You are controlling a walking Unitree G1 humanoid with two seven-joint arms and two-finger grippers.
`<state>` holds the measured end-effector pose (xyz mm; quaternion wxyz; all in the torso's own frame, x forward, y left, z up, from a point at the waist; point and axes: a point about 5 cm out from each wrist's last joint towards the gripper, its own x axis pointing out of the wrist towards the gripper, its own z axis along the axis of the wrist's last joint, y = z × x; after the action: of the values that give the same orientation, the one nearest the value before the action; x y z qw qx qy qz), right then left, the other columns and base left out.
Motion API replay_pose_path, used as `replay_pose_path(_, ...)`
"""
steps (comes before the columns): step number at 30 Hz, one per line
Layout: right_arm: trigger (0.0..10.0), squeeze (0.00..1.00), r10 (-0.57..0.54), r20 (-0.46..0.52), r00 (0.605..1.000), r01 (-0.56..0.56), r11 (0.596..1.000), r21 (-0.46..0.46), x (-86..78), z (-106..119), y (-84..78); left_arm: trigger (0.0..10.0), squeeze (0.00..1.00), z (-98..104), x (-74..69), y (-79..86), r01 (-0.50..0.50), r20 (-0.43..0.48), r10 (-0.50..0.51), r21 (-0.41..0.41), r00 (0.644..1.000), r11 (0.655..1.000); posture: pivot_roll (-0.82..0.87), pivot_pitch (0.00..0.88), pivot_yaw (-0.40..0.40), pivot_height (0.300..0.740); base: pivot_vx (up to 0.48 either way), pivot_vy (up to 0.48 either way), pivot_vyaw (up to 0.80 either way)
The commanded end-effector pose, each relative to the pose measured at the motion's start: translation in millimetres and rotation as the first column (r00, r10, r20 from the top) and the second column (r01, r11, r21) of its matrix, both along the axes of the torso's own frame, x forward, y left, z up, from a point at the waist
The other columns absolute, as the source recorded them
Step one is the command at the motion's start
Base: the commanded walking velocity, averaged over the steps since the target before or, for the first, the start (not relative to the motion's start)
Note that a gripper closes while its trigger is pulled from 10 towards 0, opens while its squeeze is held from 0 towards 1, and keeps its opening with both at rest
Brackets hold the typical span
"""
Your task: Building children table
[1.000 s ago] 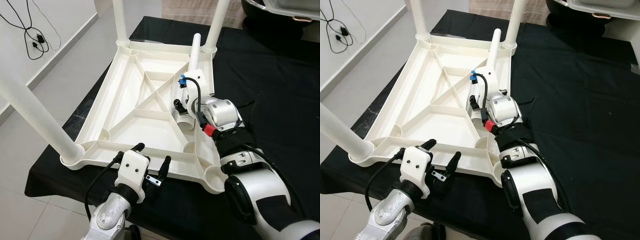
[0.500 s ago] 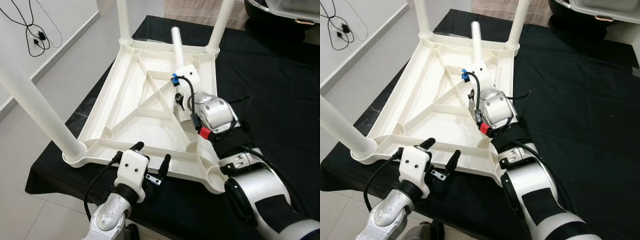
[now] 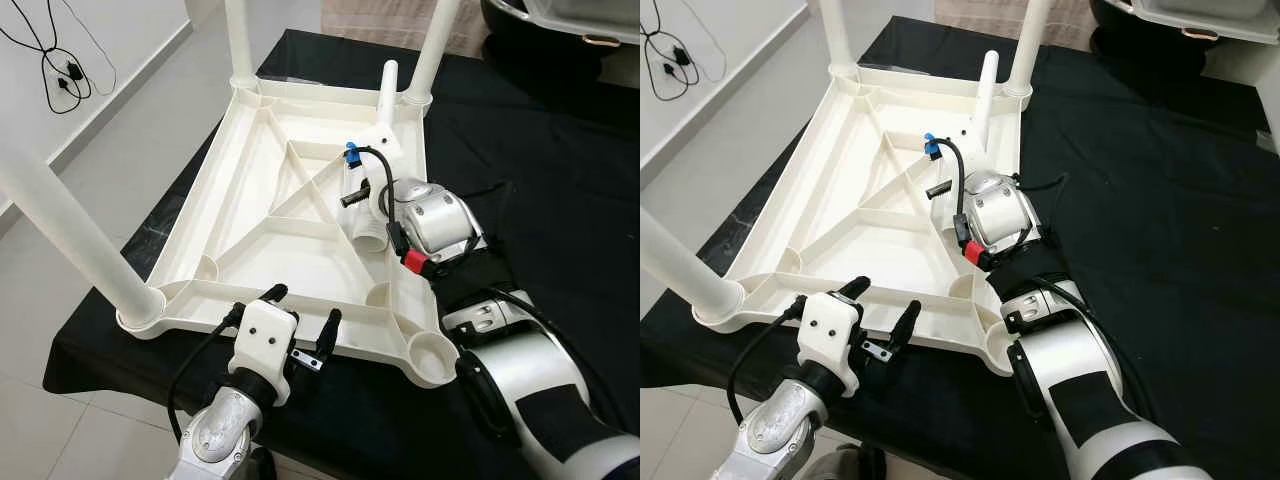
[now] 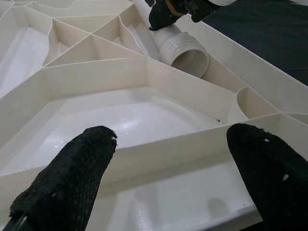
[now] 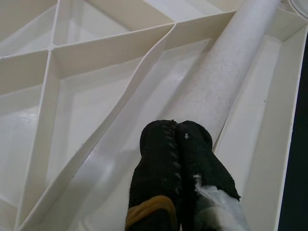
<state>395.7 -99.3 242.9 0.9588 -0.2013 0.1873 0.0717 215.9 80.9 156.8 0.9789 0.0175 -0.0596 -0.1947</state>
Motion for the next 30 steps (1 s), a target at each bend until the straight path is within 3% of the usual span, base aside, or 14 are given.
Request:
replay_pose_path(1,10.0,1.0,-0.061,-0.205,0.977,0.055,0.998,-0.035,-6.5,-50,-15.8,10.0,0.0,-3,-1.6,0.0,0.0,-0.019,0.0,0.008,1.0,1.0,-0.05,0.278,-0.072,0.74,0.0,0.0,0.0)
replay_pose_path(8,10.0,1.0,-0.094,-0.217,0.972,0.088,0.995,-0.042,-7.0,-47,-31.1,10.0,0.0,-2,-0.2,0.9,-0.001,-0.019,0.002,0.006,1.0,1.0,-0.05,0.283,-0.067,0.74,0.0,0.0,0.0)
replay_pose_path(20,10.0,1.0,-0.1,-0.291,0.952,0.085,0.994,-0.063,-14.7,-64,-37.1,10.0,0.0,-2,-0.1,0.4,-0.009,-0.017,0.009,0.001,1.0,1.0,-0.06,0.285,-0.082,0.74,0.0,0.0,0.0)
replay_pose_path(21,10.0,0.15,-0.094,-0.3,0.949,0.077,0.995,-0.069,-15.9,-67,-35.9,10.0,0.0,-2,-0.3,0.3,-0.01,-0.017,0.01,0.0,1.0,1.0,-0.06,0.285,-0.084,0.74,0.0,0.0,0.0)
replay_pose_path(22,10.0,0.0,-0.09,-0.31,0.946,0.07,0.995,-0.077,-17.4,-69,-34.6,10.0,0.0,-2,-0.4,0.3,-0.012,-0.017,0.012,0.0,1.0,1.0,-0.06,0.284,-0.086,0.74,0.0,0.0,0.0)
replay_pose_path(25,10.0,0.0,-0.088,-0.317,0.944,0.064,0.994,-0.083,-18.3,-71,-33.8,10.0,0.0,-2,-0.5,0.3,-0.013,-0.017,0.013,-0.001,1.0,1.0,-0.06,0.284,-0.087,0.74,0.0,0.0,0.0)
replay_pose_path(30,10.0,0.0,-0.064,-0.321,0.945,0.005,0.983,-0.181,-20.8,-77,-34.2,10.0,0.0,-3,-2.1,-0.7,-0.011,-0.02,0.011,-0.003,1.0,1.0,-0.06,0.275,-0.088,0.74,0.0,0.0,0.0)
